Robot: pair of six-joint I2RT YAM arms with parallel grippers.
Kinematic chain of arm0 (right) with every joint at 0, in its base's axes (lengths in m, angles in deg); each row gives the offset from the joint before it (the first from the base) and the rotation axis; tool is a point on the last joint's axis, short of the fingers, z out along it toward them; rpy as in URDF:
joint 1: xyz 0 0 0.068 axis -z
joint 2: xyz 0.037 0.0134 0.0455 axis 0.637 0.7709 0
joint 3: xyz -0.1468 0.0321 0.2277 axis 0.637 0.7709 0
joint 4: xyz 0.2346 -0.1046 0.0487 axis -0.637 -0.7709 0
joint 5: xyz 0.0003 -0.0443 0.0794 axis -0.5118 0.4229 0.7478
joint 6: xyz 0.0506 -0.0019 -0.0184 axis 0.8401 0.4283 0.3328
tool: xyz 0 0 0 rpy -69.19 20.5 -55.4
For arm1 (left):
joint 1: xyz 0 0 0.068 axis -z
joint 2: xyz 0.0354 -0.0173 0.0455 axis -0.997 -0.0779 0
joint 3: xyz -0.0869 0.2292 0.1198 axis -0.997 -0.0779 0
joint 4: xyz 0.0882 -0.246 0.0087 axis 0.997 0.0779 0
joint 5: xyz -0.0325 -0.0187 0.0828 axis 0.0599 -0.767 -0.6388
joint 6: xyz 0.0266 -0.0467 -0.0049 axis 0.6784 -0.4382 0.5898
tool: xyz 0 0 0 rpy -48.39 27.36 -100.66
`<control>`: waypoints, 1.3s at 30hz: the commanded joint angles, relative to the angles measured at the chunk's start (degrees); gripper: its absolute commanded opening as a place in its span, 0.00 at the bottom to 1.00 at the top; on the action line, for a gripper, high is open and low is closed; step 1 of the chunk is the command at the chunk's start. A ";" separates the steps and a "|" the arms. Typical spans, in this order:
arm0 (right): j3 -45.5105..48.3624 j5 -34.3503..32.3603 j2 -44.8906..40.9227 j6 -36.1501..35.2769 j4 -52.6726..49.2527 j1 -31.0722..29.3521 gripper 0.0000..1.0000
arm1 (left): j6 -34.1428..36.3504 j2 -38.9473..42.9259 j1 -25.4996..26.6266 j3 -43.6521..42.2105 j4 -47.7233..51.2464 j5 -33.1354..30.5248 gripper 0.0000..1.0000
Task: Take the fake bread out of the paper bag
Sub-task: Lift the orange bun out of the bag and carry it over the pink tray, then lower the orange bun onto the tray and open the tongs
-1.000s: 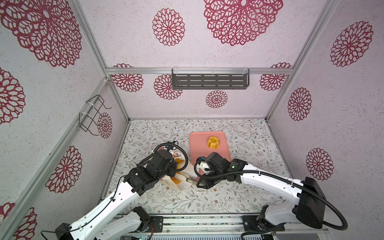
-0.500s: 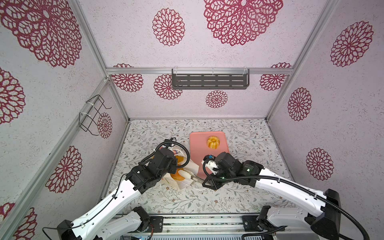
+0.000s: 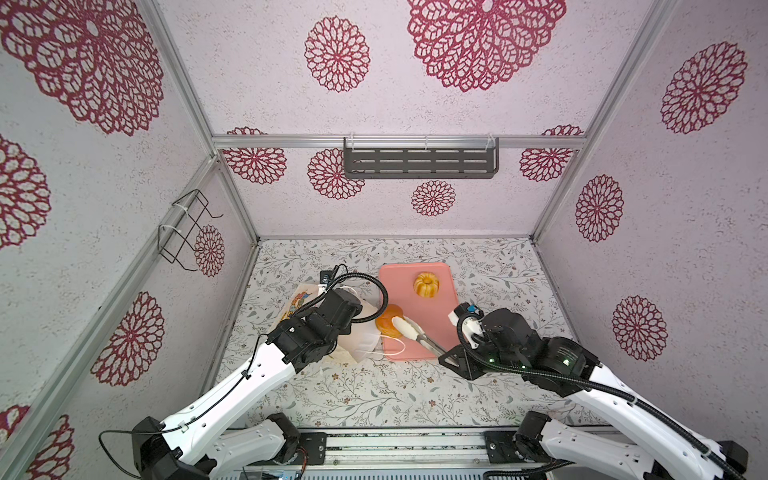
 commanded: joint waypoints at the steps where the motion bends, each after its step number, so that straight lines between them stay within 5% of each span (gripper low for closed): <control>1: 0.31 -4.81 -2.67 1.65 -1.15 4.23 0.00 | -0.09 0.91 -0.03 -0.41 -0.17 -0.55 0.00; 13: 7.32 -13.95 4.52 0.40 7.58 9.66 0.00 | 1.33 8.21 0.06 -3.17 -2.13 1.88 0.00; 27: 8.16 -15.97 13.35 -1.79 12.61 10.20 0.00 | 2.36 10.66 0.06 -5.78 -3.60 2.48 0.00; 36: 6.68 -15.49 14.90 -2.40 9.36 10.30 0.12 | 3.21 11.50 0.06 -7.10 -4.64 2.64 0.00; 39: 6.44 -14.96 15.08 -2.55 8.62 10.28 0.23 | 3.30 11.41 0.06 -7.19 -4.63 3.11 0.00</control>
